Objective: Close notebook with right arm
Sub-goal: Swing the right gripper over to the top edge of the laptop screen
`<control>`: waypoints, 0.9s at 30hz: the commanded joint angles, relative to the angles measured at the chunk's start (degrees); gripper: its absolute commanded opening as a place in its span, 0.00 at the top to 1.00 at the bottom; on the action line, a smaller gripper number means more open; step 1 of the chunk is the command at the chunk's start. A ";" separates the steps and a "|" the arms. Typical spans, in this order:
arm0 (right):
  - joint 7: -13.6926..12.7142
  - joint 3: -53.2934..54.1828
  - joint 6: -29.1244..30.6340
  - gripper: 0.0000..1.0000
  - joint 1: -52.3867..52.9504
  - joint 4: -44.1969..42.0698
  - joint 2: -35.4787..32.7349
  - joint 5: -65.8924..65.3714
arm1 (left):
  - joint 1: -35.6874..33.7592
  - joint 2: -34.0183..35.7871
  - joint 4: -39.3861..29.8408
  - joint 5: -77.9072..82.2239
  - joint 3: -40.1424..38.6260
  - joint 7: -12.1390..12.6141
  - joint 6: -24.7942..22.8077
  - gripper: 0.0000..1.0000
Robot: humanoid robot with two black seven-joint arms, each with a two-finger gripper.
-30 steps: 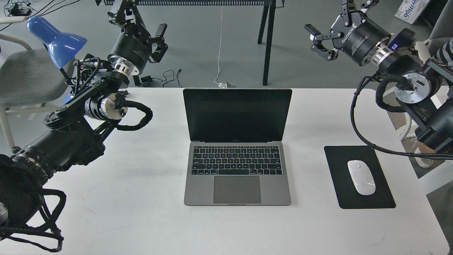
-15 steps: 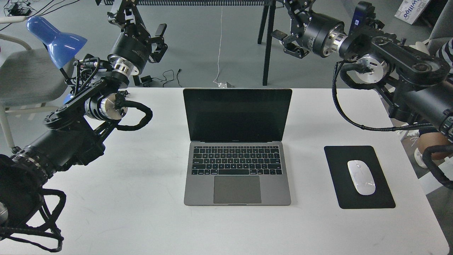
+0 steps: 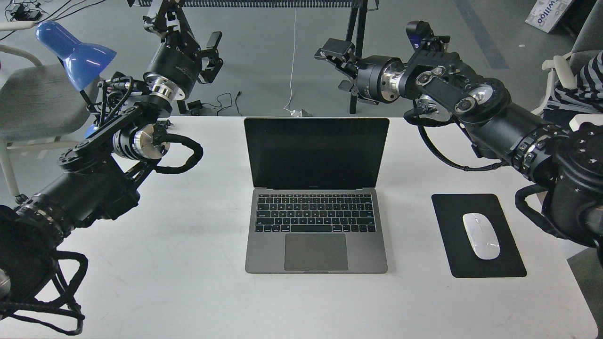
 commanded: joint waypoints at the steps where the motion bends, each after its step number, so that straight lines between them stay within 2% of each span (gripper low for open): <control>1: 0.10 -2.94 0.01 0.00 -0.20 -0.13 0.34 -0.03 | 0.00 0.00 0.00 -0.13 -0.02 0.00 -0.04 0.00; 12: 0.28 -3.92 0.71 0.00 -0.55 0.84 0.34 0.15 | 0.00 0.00 0.00 -0.13 -0.02 0.00 -0.04 0.00; 16: 0.28 -3.92 3.60 0.00 0.06 1.19 0.34 0.15 | 0.00 0.00 0.00 -0.22 -0.02 0.00 -0.04 0.00; 20: 0.01 -4.09 6.24 0.00 0.59 4.61 0.34 0.06 | 0.00 0.00 0.00 -0.22 -0.02 0.00 -0.04 0.00; 27: 0.01 -7.08 6.30 0.00 1.82 9.45 -0.98 0.06 | 0.00 0.00 0.00 -0.22 -0.02 0.00 0.04 0.00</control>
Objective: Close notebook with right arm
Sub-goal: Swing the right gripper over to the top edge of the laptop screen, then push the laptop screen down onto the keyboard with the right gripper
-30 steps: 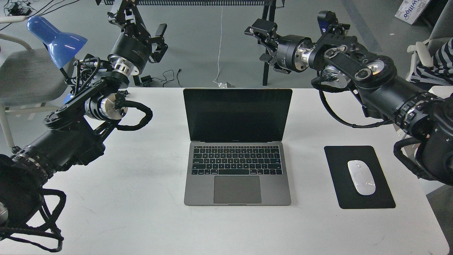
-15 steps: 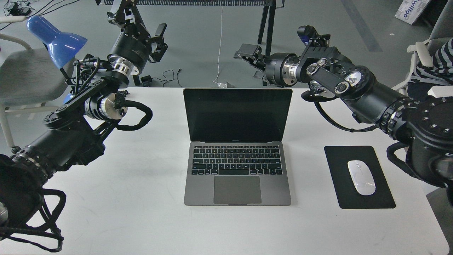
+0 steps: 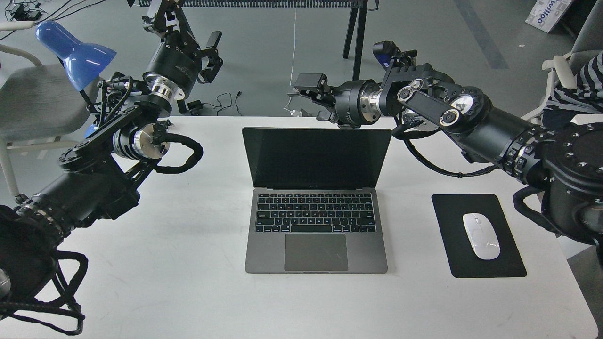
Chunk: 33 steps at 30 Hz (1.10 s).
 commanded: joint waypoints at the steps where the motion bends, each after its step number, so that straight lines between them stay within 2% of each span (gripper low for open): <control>1: -0.01 -1.06 0.01 0.00 0.42 3.08 -1.20 -0.01 | 0.00 0.00 0.00 0.00 0.00 0.00 0.00 0.00; 7: -0.09 -2.47 0.01 0.00 1.74 11.69 -5.68 -0.10 | 0.00 0.00 0.00 0.00 0.00 0.00 0.00 0.00; 19: -0.18 -2.82 0.01 0.00 2.53 22.32 -10.08 -0.10 | 0.00 0.00 0.09 0.00 0.00 0.00 0.00 0.00; 26: -0.18 -2.73 0.01 0.00 2.19 31.03 -13.86 -4.76 | 0.00 0.00 0.09 0.00 -0.08 0.00 0.00 0.00; 33: -0.27 -3.26 0.01 0.00 1.13 34.55 -14.56 -6.34 | 0.00 0.00 0.09 0.00 -0.08 0.00 0.00 0.00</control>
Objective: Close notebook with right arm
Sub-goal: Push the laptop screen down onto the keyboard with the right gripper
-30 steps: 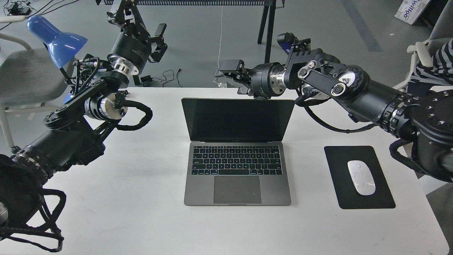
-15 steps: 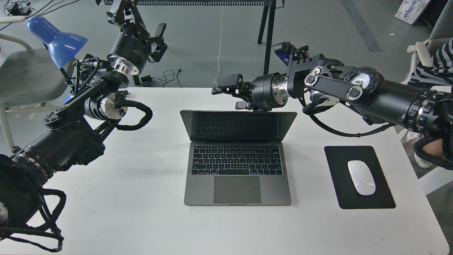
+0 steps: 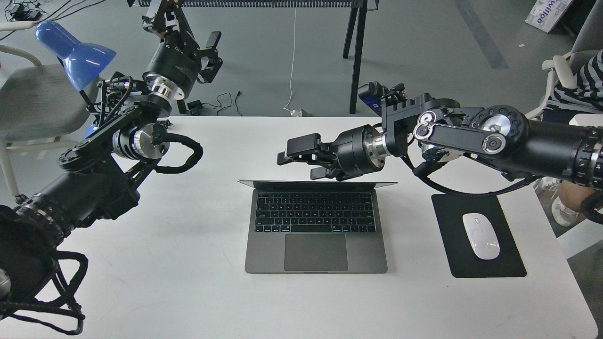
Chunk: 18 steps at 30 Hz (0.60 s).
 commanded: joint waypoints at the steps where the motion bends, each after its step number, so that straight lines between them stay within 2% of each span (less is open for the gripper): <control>1: -0.01 -0.83 0.00 0.00 -0.99 0.86 0.00 -1.90 | 0.00 0.00 0.00 0.00 -0.04 0.00 0.00 0.00; 18: -0.18 -1.80 0.00 0.00 -10.65 0.77 0.70 -8.84 | 0.00 0.00 0.00 0.00 -0.04 0.00 0.00 0.00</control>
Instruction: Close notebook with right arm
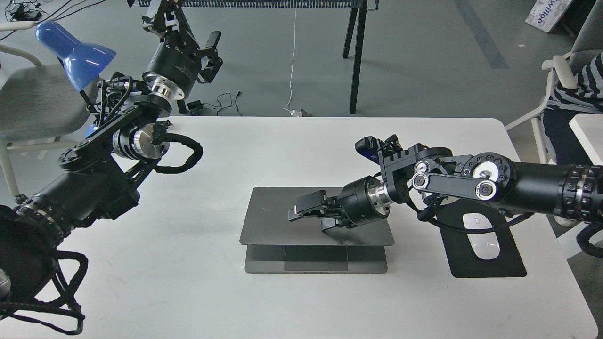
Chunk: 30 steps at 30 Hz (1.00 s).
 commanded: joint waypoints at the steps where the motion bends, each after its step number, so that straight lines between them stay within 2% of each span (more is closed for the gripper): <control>1: -0.04 0.01 0.00 0.00 -1.73 -0.12 0.00 -1.59 | 0.00 0.00 0.00 0.00 -0.02 0.00 0.00 0.00; 19: 0.05 -0.61 0.00 0.00 -8.76 -5.13 1.32 -4.05 | 0.00 0.00 0.00 -0.09 -0.02 0.00 0.00 0.00; 25: 0.14 1.32 0.00 0.00 -6.22 -4.52 0.89 -3.35 | 0.00 0.00 0.00 -0.09 -0.02 0.00 0.00 0.00; 30: 0.14 7.72 0.00 0.00 -1.47 -4.69 -1.48 -3.08 | 0.00 0.00 0.00 -0.09 -0.02 0.00 0.00 0.00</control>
